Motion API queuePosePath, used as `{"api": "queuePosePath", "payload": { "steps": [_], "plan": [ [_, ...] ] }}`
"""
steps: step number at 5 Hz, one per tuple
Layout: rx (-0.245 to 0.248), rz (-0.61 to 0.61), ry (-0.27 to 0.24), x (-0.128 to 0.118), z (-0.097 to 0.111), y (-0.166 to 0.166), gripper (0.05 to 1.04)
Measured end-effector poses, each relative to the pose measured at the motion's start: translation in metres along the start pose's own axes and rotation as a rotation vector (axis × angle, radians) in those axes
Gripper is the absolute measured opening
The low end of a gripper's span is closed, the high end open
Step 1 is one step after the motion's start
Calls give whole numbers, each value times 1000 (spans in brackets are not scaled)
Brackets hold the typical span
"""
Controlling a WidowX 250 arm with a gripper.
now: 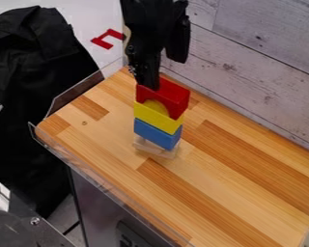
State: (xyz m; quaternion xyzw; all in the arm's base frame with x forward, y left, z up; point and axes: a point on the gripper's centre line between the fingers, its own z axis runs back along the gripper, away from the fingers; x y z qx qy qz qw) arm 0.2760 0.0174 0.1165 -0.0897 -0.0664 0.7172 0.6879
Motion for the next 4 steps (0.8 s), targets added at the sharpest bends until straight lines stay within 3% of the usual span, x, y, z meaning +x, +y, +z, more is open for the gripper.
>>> {"api": "queuePosePath", "payload": {
  "steps": [4],
  "plan": [
    [96,26,55,-3,-31,8,968]
  ]
}}
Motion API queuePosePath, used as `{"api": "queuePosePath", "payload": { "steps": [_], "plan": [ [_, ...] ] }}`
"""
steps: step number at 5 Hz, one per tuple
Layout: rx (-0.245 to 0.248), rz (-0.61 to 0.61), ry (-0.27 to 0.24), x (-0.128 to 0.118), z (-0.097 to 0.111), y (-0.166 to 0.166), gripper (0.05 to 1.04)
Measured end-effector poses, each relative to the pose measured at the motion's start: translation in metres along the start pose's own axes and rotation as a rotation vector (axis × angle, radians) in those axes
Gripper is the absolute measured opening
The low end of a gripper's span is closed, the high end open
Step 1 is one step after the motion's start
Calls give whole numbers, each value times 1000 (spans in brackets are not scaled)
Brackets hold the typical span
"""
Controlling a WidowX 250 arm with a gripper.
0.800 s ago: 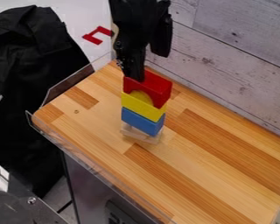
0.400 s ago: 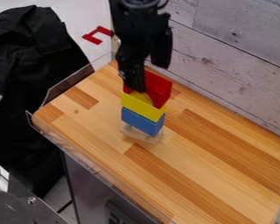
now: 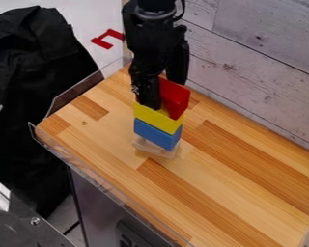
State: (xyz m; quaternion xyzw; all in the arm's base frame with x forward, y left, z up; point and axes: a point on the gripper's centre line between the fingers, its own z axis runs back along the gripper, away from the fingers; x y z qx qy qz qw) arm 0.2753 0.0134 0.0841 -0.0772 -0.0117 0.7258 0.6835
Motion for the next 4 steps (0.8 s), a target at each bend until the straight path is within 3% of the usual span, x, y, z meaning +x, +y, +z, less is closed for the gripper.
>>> {"api": "queuePosePath", "payload": {
  "steps": [1,2,4],
  "plan": [
    [32,19,33,0,-14,0,692],
    [46,19,62,0,-14,1,602],
    [104,-2,2,3,-5,-6,602]
  ]
}}
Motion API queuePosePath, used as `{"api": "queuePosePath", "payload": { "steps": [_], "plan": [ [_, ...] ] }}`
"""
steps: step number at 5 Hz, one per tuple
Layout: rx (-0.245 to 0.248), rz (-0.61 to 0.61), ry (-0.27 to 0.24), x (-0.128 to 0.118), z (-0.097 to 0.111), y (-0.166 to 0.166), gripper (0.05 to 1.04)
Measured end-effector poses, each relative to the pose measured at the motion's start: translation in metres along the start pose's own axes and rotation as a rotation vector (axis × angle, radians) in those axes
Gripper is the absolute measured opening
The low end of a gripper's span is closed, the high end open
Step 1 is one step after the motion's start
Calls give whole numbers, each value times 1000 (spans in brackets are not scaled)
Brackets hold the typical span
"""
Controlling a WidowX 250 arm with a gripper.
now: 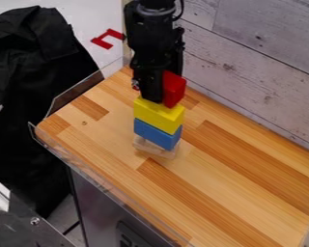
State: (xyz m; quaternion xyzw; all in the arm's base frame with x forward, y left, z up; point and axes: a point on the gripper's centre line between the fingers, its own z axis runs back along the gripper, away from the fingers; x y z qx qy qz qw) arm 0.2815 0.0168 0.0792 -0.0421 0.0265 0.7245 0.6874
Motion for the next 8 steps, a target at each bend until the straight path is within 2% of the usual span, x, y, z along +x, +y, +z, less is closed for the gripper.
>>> {"api": "queuePosePath", "payload": {
  "steps": [1,2,3,4,5,6,7,8],
  "plan": [
    [5,-28,-8,-7,3,-1,602],
    [-11,-259,30,-34,17,-12,602],
    [-1,-479,145,-66,14,-11,602],
    [81,-690,315,-91,-4,-4,602],
    [224,-904,416,-98,-28,8,602],
    [325,-1147,421,-96,-43,22,602],
    [348,-1178,383,-93,-55,29,602],
    [346,-1205,358,-99,-60,31,602]
  ]
}}
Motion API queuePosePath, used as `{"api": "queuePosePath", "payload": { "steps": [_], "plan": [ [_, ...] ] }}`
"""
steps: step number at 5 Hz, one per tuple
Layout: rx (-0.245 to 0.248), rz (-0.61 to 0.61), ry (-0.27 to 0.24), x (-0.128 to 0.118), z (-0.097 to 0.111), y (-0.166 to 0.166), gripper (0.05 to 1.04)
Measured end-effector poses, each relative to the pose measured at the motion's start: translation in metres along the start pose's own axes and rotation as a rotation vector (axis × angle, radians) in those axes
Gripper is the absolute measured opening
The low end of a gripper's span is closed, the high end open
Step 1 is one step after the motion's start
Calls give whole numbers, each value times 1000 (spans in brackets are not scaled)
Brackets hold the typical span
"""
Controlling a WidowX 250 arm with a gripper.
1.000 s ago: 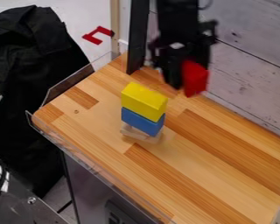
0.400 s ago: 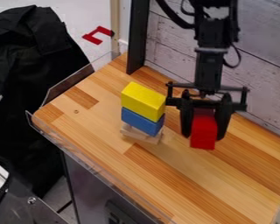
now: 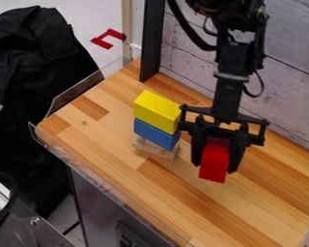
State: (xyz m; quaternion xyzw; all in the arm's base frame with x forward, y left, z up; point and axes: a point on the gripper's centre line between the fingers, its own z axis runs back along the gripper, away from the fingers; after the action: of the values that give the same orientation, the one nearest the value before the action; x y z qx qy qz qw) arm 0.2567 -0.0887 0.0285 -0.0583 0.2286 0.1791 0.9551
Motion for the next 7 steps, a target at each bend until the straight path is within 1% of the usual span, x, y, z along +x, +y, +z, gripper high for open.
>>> {"api": "queuePosePath", "payload": {
  "steps": [1,2,3,4,5,6,7],
  "plan": [
    [16,-31,-12,-6,-6,-9,602],
    [41,-68,-64,-11,-20,-16,602],
    [30,-94,-121,-13,-28,-26,602],
    [-44,-95,-184,-3,-32,-31,602],
    [-101,-56,-240,18,-27,-20,602],
    [-87,-4,-209,34,-34,-7,602],
    [-39,33,-180,46,-36,-2,602]
  ]
}}
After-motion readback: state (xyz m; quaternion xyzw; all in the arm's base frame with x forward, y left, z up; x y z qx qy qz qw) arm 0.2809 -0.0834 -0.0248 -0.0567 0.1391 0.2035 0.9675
